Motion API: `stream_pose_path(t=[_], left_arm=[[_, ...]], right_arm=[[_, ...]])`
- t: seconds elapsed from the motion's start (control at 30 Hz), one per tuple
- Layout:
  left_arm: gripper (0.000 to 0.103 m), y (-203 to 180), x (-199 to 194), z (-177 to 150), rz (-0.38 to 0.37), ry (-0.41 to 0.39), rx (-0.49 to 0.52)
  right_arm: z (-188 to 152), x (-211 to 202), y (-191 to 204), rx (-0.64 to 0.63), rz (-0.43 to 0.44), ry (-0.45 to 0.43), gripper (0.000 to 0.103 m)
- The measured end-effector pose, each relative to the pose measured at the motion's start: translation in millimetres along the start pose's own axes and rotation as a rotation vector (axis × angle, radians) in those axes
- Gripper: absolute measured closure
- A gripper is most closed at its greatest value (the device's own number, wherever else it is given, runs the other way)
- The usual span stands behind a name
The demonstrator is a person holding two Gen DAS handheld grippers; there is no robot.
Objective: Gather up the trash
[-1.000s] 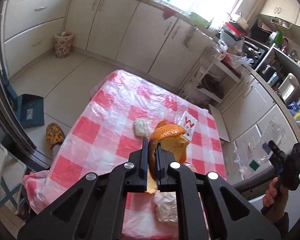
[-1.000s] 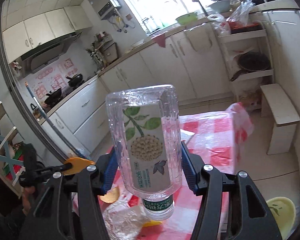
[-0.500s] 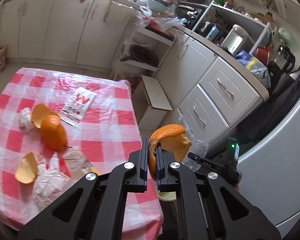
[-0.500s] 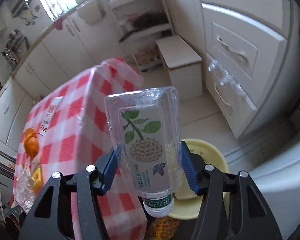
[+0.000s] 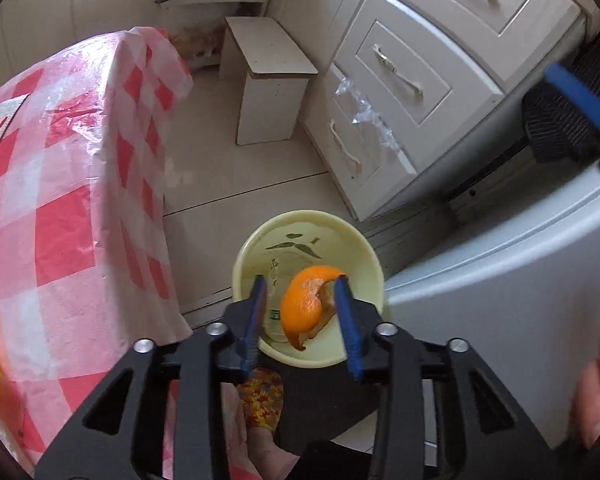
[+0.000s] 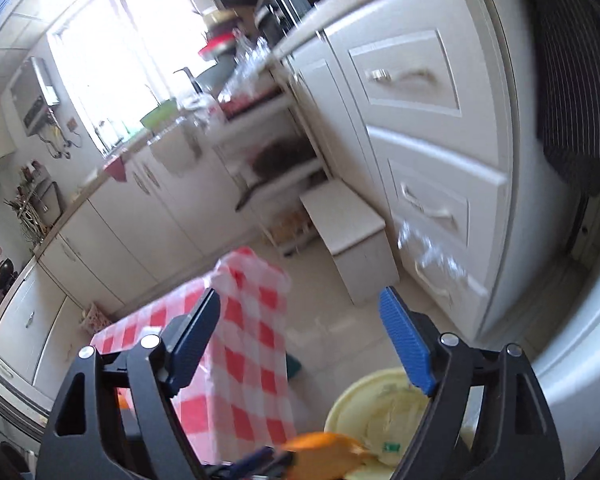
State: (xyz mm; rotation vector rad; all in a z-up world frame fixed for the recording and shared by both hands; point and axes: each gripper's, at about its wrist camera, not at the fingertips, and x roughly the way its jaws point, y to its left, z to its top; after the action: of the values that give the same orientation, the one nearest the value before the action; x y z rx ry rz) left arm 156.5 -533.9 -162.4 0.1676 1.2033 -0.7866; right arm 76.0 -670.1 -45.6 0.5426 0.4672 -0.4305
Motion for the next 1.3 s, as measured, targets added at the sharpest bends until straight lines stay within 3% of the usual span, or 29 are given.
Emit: stream_pose_path(t=[0.1,0.2,0.3,0.5,0.63,0.77,0.9,1.13,1.3], left_arm=[[0.045,9.9,-24.0,-5.8,-0.036,-0.058,-0.029],[0.027,38.4,-79.3,-24.8,-0.033,-0.168,-0.067],[0.019,80.3,-145.5,-59.0,-0.012,-0.274,-0.134],[0.01,165.2,-262.1,-158.3,0.152,-0.447,-0.267],[0.009,205.8,-304.1,-211.7,0.239,-0.499,-0.359],[0.008,226.6,-321.7,-246.8,0.279,-0.525,-0.408],[0.008,233.4,-321.9,-261.1,0.256,-0.5,-0.423],[0.008,216.4,-318.3,-264.2,0.242,-0.497,-0.384],[0.008,219.7,-313.3,-264.3,0.23,-0.478,-0.406]], right_arm=[[2.4,4.9,7.7,-0.022,-0.005,0.0,0.024],[1.5,8.0,20.0,-0.04,0.014,0.002,0.024],[-2.6,3.7,48.5,-0.092,0.045,-0.005,0.024],[-26.9,-24.7,136.9,-0.25,0.15,-0.109,0.016],[-54.6,-43.3,184.4,-0.321,0.227,-0.134,0.013],[-84.4,-60.5,212.1,-0.353,0.267,-0.136,0.012],[-111.5,-71.0,228.9,-0.37,0.289,-0.116,0.011],[-132.1,-71.4,245.3,-0.434,0.267,-0.111,0.011],[-133.0,-70.1,240.0,-0.404,0.27,-0.094,0.011]])
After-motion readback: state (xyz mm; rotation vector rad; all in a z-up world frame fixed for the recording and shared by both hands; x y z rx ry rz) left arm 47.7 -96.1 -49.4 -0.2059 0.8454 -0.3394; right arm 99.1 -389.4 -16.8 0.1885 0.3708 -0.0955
